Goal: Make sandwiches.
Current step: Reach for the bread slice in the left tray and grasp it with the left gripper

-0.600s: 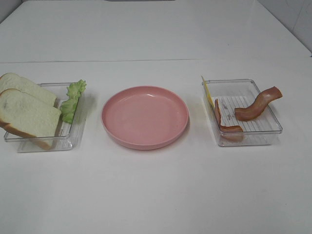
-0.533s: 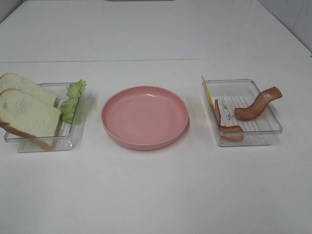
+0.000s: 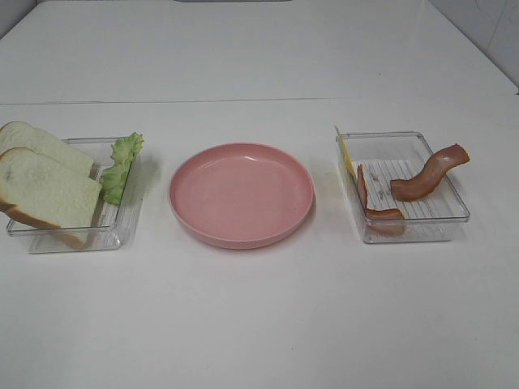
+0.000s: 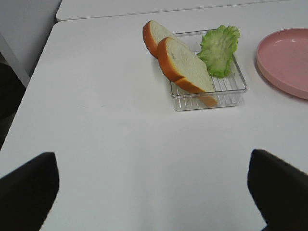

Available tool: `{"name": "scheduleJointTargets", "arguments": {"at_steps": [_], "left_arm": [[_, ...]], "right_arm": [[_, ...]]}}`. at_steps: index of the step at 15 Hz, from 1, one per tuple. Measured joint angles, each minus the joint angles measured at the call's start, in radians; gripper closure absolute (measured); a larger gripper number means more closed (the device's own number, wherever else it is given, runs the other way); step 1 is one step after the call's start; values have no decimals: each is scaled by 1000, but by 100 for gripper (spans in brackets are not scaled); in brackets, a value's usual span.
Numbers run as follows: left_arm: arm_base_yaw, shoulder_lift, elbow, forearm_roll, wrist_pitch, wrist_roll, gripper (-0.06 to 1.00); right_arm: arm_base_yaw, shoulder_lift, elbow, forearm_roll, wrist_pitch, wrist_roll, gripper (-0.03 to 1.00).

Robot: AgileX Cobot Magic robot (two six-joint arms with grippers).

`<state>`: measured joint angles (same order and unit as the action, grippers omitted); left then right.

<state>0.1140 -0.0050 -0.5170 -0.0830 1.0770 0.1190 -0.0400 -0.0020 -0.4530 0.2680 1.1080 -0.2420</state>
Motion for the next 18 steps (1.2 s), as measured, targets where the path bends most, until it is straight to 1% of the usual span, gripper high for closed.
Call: {"name": "scheduleJointTargets", "arguments": {"at_steps": [3,5,7,8,9,10,13,14,15,16,18], "left_arm": [[0,3,0,0,2,0,-5],[0,80,-31,-2,27,10,-5],[0,294,-160,-2,65,26,-5],[0,439,-243,-3,92,27,-5],[0,573,-337,-3,121,27,-5],[0,779,-463,-3,136,27,-5],[0,1175,-680,-4,134,28,-5],[0,1278,-728,-12,133,36,-5],[0,1318,-746,-16,132,41,-5],[0,1410,-782,-22,132,56,-5],[0,1571,-839,-44,134,104,-5]], "right_arm": [[0,0,0,0,0,0,-1],[0,0,0,0,0,0,-1],[0,0,0,0,0,0,-1],[0,0,0,0,0,0,-1],[0,0,0,0,0,0,-1],[0,0,0,0,0,0,-1],[0,0,0,0,0,0,-1],[0,0,0,0,0,0,-1],[0,0,0,0,0,0,-1],[0,0,0,0,0,0,-1],[0,0,0,0,0,0,-1]]}}
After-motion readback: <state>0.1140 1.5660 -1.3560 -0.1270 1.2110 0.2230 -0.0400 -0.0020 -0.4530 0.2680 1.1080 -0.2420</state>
